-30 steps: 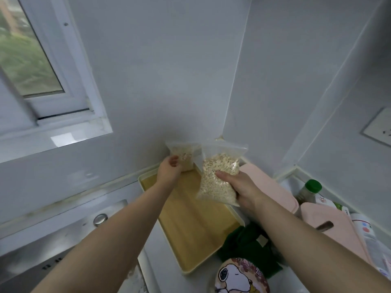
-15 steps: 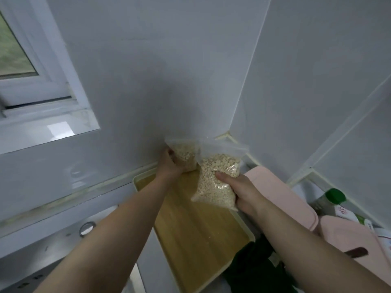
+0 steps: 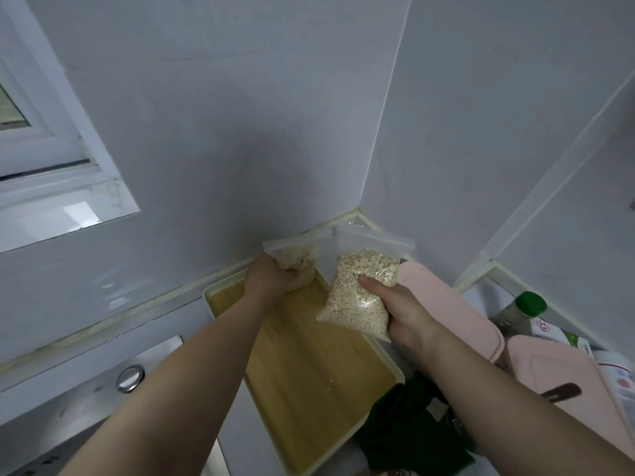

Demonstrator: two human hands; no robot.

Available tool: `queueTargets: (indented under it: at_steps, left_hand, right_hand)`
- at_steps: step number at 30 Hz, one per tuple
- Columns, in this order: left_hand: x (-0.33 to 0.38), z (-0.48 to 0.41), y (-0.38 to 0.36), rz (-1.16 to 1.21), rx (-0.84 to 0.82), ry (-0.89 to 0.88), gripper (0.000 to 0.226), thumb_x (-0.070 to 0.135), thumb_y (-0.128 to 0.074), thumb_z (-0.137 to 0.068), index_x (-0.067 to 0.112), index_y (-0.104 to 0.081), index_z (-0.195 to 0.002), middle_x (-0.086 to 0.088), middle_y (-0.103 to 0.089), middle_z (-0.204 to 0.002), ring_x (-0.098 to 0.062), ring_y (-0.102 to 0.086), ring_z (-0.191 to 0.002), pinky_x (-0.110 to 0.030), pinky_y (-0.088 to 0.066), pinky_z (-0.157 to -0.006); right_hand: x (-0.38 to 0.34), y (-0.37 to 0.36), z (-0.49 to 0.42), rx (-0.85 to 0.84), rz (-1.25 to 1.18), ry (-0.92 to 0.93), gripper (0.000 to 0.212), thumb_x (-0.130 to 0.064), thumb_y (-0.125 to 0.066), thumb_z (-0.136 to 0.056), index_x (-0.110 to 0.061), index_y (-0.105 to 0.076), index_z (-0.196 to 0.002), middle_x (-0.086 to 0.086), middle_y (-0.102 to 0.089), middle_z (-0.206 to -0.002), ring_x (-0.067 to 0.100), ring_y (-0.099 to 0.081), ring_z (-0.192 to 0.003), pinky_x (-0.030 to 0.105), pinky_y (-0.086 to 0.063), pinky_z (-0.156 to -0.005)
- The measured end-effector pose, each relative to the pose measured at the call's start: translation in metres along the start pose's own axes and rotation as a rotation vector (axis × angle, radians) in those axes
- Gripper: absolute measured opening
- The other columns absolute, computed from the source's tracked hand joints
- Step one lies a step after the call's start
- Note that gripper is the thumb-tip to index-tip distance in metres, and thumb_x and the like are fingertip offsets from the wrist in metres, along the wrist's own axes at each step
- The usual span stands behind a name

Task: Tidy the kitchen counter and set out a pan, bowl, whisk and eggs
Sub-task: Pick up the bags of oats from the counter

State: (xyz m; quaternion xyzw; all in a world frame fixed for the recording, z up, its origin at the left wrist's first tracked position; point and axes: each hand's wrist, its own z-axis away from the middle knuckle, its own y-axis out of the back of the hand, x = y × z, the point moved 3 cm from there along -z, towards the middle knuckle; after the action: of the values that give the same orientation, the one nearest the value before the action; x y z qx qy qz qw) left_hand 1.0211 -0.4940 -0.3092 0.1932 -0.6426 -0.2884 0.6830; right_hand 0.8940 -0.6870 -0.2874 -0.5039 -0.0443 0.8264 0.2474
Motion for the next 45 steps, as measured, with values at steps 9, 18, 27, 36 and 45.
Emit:
queueTargets:
  at_steps: [9,18,27,36,45]
  left_hand:
    - [0.013,0.054,-0.011,0.634,-0.254,0.341,0.042,0.027,-0.071,-0.083,0.010,-0.057,-0.119,-0.006,-0.064,-0.112,-0.017,-0.061,-0.087,-0.030,-0.049,-0.069]
    - [0.072,0.107,-0.006,0.787,-0.326,0.320,0.044,0.037,-0.068,-0.084,0.006,-0.059,-0.114,-0.012,-0.065,-0.112,-0.025,-0.064,-0.093,-0.036,-0.052,-0.076]
    - [0.133,0.181,0.003,0.880,-0.426,0.275,0.044,0.043,-0.055,-0.093,0.013,-0.051,-0.125,-0.006,-0.062,-0.113,-0.024,-0.062,-0.096,-0.036,-0.052,-0.073]
    - [0.143,0.260,-0.006,0.859,-0.597,0.302,0.036,0.037,-0.052,-0.095,0.009,-0.056,-0.116,-0.012,-0.066,-0.092,-0.029,-0.063,-0.083,-0.040,-0.051,-0.066]
    - [0.140,0.350,-0.033,0.770,-0.972,0.313,0.068,0.057,-0.066,-0.072,0.009,-0.060,-0.120,-0.019,-0.067,-0.113,-0.035,-0.064,-0.103,-0.046,-0.051,-0.088]
  right_hand:
    - [-0.010,0.008,0.038,0.018,0.049,0.041,0.056,-0.026,-0.079,-0.065,-0.003,-0.063,-0.114,0.015,-0.071,-0.106,0.031,-0.067,-0.101,0.047,-0.048,-0.098]
    - [-0.037,0.033,0.112,-0.023,0.063,0.065,0.034,-0.031,-0.068,-0.082,-0.009,-0.064,-0.107,0.009,-0.073,-0.099,0.023,-0.070,-0.091,0.032,-0.055,-0.075]
    - [-0.054,0.071,0.205,0.067,-0.013,0.110,0.034,-0.034,-0.068,-0.080,-0.011,-0.065,-0.105,0.010,-0.072,-0.099,0.026,-0.067,-0.094,0.035,-0.053,-0.077]
    - [-0.033,0.105,0.302,0.183,-0.066,0.163,0.039,-0.037,-0.069,-0.075,-0.014,-0.065,-0.107,0.007,-0.074,-0.092,0.021,-0.071,-0.080,0.034,-0.053,-0.073]
    - [0.035,0.126,0.404,0.343,-0.043,0.184,0.038,-0.041,-0.071,-0.077,-0.017,-0.066,-0.107,0.006,-0.074,-0.095,0.024,-0.068,-0.094,0.035,-0.053,-0.082]
